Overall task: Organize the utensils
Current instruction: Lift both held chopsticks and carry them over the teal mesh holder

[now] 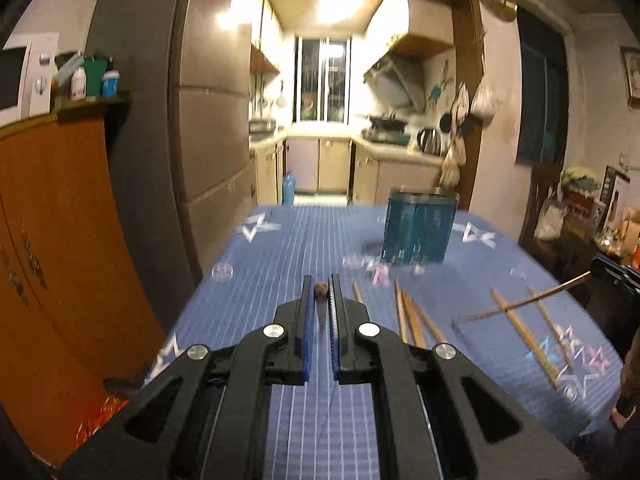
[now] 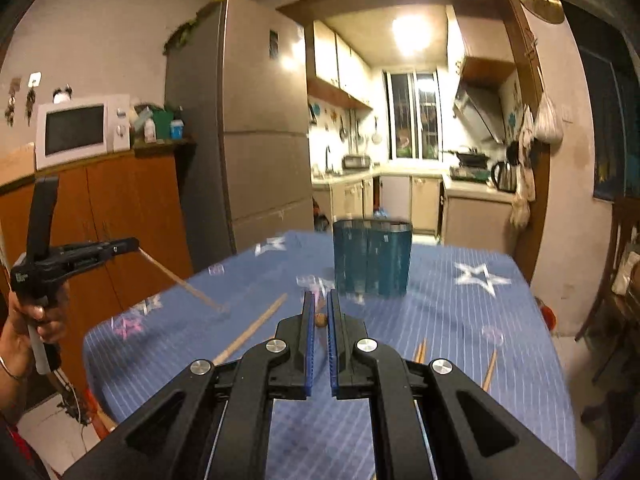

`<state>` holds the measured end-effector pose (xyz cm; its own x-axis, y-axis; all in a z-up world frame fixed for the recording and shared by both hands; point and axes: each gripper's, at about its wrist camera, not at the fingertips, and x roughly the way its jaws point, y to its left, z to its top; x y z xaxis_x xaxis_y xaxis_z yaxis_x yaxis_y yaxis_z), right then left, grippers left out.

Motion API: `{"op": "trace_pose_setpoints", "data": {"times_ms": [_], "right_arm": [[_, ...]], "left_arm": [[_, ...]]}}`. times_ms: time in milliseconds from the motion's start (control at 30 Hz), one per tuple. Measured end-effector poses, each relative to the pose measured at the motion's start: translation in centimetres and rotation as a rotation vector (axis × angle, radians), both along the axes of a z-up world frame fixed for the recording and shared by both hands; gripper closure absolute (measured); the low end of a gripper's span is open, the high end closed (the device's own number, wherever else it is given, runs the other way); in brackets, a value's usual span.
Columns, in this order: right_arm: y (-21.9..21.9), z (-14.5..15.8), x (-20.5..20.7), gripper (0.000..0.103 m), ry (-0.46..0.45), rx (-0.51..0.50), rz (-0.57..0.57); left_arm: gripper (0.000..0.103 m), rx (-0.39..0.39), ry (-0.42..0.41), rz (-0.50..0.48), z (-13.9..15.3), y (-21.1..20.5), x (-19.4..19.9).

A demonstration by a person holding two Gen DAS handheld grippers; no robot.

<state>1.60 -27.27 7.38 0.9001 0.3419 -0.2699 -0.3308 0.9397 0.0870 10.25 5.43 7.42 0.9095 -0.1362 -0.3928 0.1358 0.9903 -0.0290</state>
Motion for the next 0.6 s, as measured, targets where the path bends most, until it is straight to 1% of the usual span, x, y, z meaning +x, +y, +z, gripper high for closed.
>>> {"op": "trace_pose_setpoints", "data": {"times_ms": [67,167,267,333,433,500,600], "right_arm": [[-0.2,1.1,0.7,0.096,-0.011,0.019,0.008],[-0.4,2.8,1.7,0.096,-0.021,0.043,0.031],[-0.2,3.9,2.7,0.096,-0.023,0.039,0.043],[-0.1,4.0,3.3,0.096,-0.014,0.04,0.046],[0.2,4.2,3.9,0.096,-0.005,0.05,0.05],[0.4,4.5,4.3,0.096,-0.007,0.052,0.054],[0.6,5.9,4.9,0.096,-0.033,0.054,0.053]], "left_arm": [[0.098,-0.02,-0.024,-0.019,1.3,-0.1,0.2],[0.098,-0.053,-0.034,-0.045,2.6,-0.2,0.9],[0.098,-0.076,-0.025,-0.084,2.9,-0.5,1.1],[0.098,-0.086,-0.017,-0.097,2.4,-0.8,1.4],[0.098,-0.091,-0.027,-0.108,2.2,-1.1,1.6],[0.098,-0.098,-0.025,-0.122,2.5,-1.3,1.9],[0.098,-0.088,-0.054,-0.13,3.8,-1.9,2.5]]}}
